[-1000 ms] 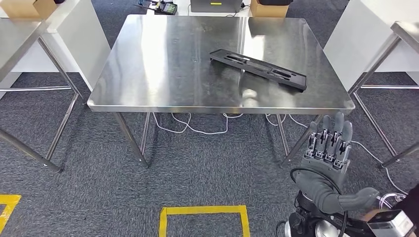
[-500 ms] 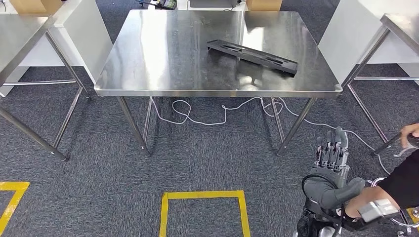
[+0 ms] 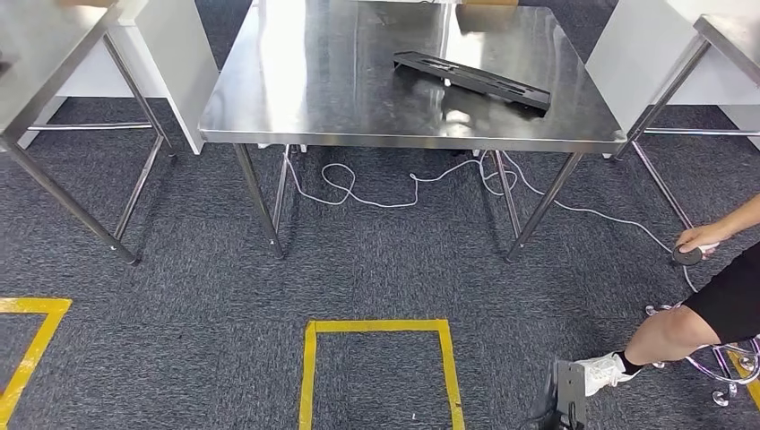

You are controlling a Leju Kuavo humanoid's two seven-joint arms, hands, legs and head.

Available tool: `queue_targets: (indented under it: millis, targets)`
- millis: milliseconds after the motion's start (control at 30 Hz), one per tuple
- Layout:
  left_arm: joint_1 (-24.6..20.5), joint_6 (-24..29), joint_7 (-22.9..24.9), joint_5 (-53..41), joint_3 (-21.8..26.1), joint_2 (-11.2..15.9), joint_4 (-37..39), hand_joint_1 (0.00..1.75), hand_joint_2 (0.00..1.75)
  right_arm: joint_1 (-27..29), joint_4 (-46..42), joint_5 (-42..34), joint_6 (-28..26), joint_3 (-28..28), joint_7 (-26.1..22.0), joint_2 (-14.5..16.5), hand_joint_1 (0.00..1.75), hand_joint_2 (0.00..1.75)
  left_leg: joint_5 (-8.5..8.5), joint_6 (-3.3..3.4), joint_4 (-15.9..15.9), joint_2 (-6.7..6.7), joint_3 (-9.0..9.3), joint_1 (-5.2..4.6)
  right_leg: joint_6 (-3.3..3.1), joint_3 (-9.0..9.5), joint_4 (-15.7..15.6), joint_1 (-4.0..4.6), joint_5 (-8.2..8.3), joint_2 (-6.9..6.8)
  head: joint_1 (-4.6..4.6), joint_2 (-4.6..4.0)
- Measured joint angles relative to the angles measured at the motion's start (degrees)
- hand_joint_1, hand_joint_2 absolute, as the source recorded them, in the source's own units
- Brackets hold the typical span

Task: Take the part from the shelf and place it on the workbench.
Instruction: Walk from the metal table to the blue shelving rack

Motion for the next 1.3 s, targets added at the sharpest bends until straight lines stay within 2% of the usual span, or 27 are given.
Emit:
queue_targets:
  millis: [33,100,133,167,200,267,333,367,433,467,500,567,600,633,667,700,767,833,900,967,1000,1067,1133,1167,1233,1267,1300]
  targets:
    - [0.0,-0.08,-0.03,-0.02,0.0,0.03,0.0,0.0,0.0,-0.18,3.34,0.24,-0.59,-0.56,1.59,-0.48,0.0,0.0,0.7,0.66,-0.14,0.11,-0.74,-0.04,-0.27,-1.04,2.52,-0.19,-2.33,0.11,0.19,0.0]
    - [-0.01,-0.14,-0.06,-0.05,0.0,0.09,0.0,0.0,0.0,-0.35,8.8,0.8,-1.63,-1.36,4.93,-1.12,0.0,0.0,1.98,1.2,-0.13,0.28,-2.4,-0.36,-0.54,-3.34,10.03,-0.23,-7.36,0.32,0.54,0.0]
    - [-0.01,-0.16,-0.07,-0.05,-0.01,0.1,0.0,0.0,0.0,-0.34,11.01,1.09,-2.12,-1.67,6.26,-1.4,0.0,0.0,2.66,1.24,-0.1,0.34,-3.3,-0.54,-0.3,-3.85,13.36,-0.21,-8.73,0.44,0.56,0.0]
    - [0.0,-0.2,-0.08,-0.05,-0.01,0.1,0.0,0.0,0.0,-0.29,12.87,1.31,-2.47,-1.92,7.19,-1.6,0.0,0.0,3.33,1.22,-0.07,0.4,-4.2,-0.7,0.14,-3.51,15.09,-0.17,-8.91,0.53,0.56,0.0]
    - [0.0,-0.23,-0.09,-0.06,-0.02,0.1,0.0,0.0,0.0,-0.25,14.43,1.46,-2.7,-2.13,7.7,-1.77,0.0,0.0,3.98,1.13,-0.04,0.43,-5.04,-0.81,0.67,-2.05,14.65,-0.11,-8.07,0.61,0.56,0.0]
    - [-0.02,-0.28,-0.09,-0.08,-0.03,0.1,0.0,0.0,0.0,-0.39,16.76,1.75,-2.95,-2.38,8.6,-2.0,0.0,0.0,5.2,0.8,0.0,0.49,-6.46,-0.9,1.18,3.85,7.96,0.04,-6.0,0.69,0.56,0.01]
    - [-0.07,-0.29,-0.09,-0.14,-0.1,0.09,-0.01,0.0,0.0,-0.77,18.42,2.23,-3.1,-2.52,10.04,-2.22,0.0,0.0,6.29,0.2,-0.06,0.66,-7.19,-1.0,0.3,9.79,-0.7,0.56,-6.33,0.76,0.53,0.01]
    - [-0.09,-0.29,-0.09,-0.17,-0.23,0.09,-0.02,0.0,0.0,-0.9,19.24,2.53,-3.19,-2.58,10.95,-2.31,0.0,0.0,6.86,-0.13,-0.19,0.77,-7.3,-1.0,-0.36,11.15,-3.2,0.87,-6.85,0.82,0.55,0.01]
    - [-0.09,-0.3,-0.08,-0.21,-0.65,0.09,-0.02,0.0,0.0,-0.84,20.85,3.12,-3.45,-2.65,12.54,-2.41,0.0,0.0,7.81,-0.82,-0.56,0.83,-7.45,-0.93,-1.7,11.06,-4.48,1.1,-6.64,0.83,0.52,0.01]
    - [-0.07,-0.29,-0.08,-0.21,-0.84,0.11,-0.02,0.0,0.0,-0.69,21.56,3.33,-3.58,-2.65,13.27,-2.42,0.0,0.0,7.43,-1.16,-0.38,0.76,-7.71,-0.85,-2.35,10.88,-4.55,0.86,-6.13,0.75,0.51,0.01]
    - [-0.03,-0.29,-0.06,-0.22,-0.94,0.13,-0.02,0.0,0.0,-0.51,22.1,3.53,-3.74,-2.65,13.98,-2.41,0.0,0.0,5.94,-1.45,0.54,0.69,-8.09,-0.8,-3.06,10.46,-4.61,0.63,-5.58,0.64,0.4,0.01]
    - [0.01,-0.29,-0.03,-0.24,-1.09,0.15,-0.02,0.0,0.0,-0.14,23.05,4.65,-4.37,-2.63,15.61,-2.35,0.0,0.0,0.19,-1.93,5.97,0.61,-9.49,-0.63,-4.23,9.66,-4.58,0.43,-4.43,0.39,0.24,0.01]
    - [0.01,-0.3,-0.02,-0.24,-1.19,0.15,-0.02,0.0,0.0,0.04,23.46,5.64,-4.82,-2.54,16.42,-2.31,0.0,0.0,-2.64,-2.12,9.9,0.58,-10.24,-0.57,-4.56,9.0,-4.47,0.52,-3.91,0.29,0.18,0.0]
    - [0.01,-0.29,-0.02,-0.24,-1.29,0.15,-0.02,0.0,0.0,0.24,23.83,6.78,-5.25,-2.35,17.13,-2.29,0.0,0.0,-4.41,-2.3,13.61,0.55,-10.78,-0.51,-4.69,8.41,-4.27,0.59,-3.4,0.21,0.17,0.0]
    - [0.0,-0.29,-0.02,-0.23,-1.36,0.16,-0.02,0.0,0.0,0.45,24.16,7.77,-5.59,-2.1,17.69,-2.27,0.0,0.0,-4.79,-2.46,15.89,0.52,-10.64,-0.43,-4.62,7.6,-3.95,0.62,-2.99,0.15,0.17,0.0]
    - [0.01,-0.28,-0.02,-0.23,-1.4,0.16,-0.02,0.0,0.0,0.65,24.42,8.4,-5.79,-1.83,18.01,-2.26,0.0,0.0,-4.06,-2.59,16.2,0.53,-9.57,-0.3,-4.45,6.75,-3.52,0.6,-2.68,0.13,0.17,0.0]
    - [-0.02,-0.28,-0.02,-0.23,-1.44,0.16,-0.02,0.0,0.0,0.89,24.86,9.08,-6.02,-1.33,18.49,-2.24,0.0,0.0,-1.65,-2.8,10.81,0.54,-4.57,0.07,-4.11,5.13,-2.25,0.44,-2.36,0.13,0.16,0.0]
    - [-0.11,-0.28,-0.04,-0.23,-1.45,0.16,-0.03,0.0,0.0,0.89,25.18,9.58,-6.08,-0.89,19.29,-2.24,0.0,0.0,-1.56,-2.86,3.81,0.38,0.32,0.09,-3.7,3.79,-0.98,0.6,-2.13,0.15,0.12,0.01]
    - [-0.15,-0.25,-0.14,-0.22,-1.46,0.16,-0.04,0.0,0.0,0.86,25.47,10.14,-5.91,-0.49,20.75,-2.22,0.0,0.0,-2.31,-2.54,1.25,0.2,1.54,-0.31,-2.79,2.98,-0.46,0.86,-1.53,0.16,0.11,0.01]
    - [-0.12,-0.2,-0.3,-0.17,-1.46,0.16,-0.04,0.0,0.0,0.98,25.8,10.99,-5.61,0.0,22.49,-2.21,0.0,0.0,-1.52,-1.36,0.76,0.28,0.74,-0.53,-1.68,2.46,-0.29,0.93,-1.14,0.23,0.11,0.0]
    - [-0.11,-0.19,-0.38,-0.15,-1.46,0.15,-0.04,0.0,0.0,1.07,25.94,11.5,-5.48,0.32,23.15,-2.2,0.0,0.0,-0.92,-0.53,0.51,0.39,0.24,-0.55,-1.5,2.0,0.36,0.92,-1.94,0.32,0.16,0.0]
    - [-0.12,-0.14,-0.45,-0.08,-1.46,0.17,-0.04,0.0,0.0,1.2,26.19,12.42,-5.28,1.0,24.08,-2.06,0.0,0.0,0.49,0.85,0.15,0.66,-1.13,-0.5,-1.85,0.32,4.6,0.7,-6.23,0.52,0.35,0.01]
    - [-0.08,-0.04,-0.46,-0.01,-1.46,0.21,-0.04,0.0,0.0,1.23,26.31,13.06,-5.08,1.63,24.46,-1.88,0.0,0.0,1.93,1.22,0.16,0.81,-2.95,-0.57,-1.89,-1.45,11.46,0.5,-10.85,0.64,0.58,0.01]
    - [-0.06,0.01,-0.45,0.01,-1.46,0.21,-0.04,0.0,0.0,1.23,26.33,13.32,-4.97,1.92,24.53,-1.86,0.0,0.0,2.74,1.14,0.19,0.9,-3.93,-0.58,-1.42,-1.56,14.16,0.41,-11.63,0.65,0.59,0.0]
    - [0.01,0.1,-0.44,0.03,-1.46,0.2,-0.04,0.0,0.0,1.2,26.34,13.78,-4.8,2.36,24.52,-1.9,0.0,0.0,4.35,0.8,0.25,1.03,-5.89,-0.52,0.15,0.69,14.71,0.25,-9.7,0.67,0.63,0.0]
    - [0.04,0.12,-0.44,0.03,-1.46,0.19,-0.04,0.0,0.0,1.18,26.34,13.96,-4.73,2.55,24.49,-1.93,0.0,0.0,5.18,0.56,0.28,1.06,-6.83,-0.48,0.81,3.23,12.19,0.2,-8.09,0.68,0.64,0.0]
    - [0.06,0.13,-0.44,0.03,-1.46,0.17,-0.04,0.0,0.0,1.12,26.34,14.1,-4.66,2.75,24.46,-1.95,0.0,0.0,5.94,0.25,0.31,1.05,-7.59,-0.47,0.97,6.58,8.04,0.17,-7.31,0.7,0.66,0.01]
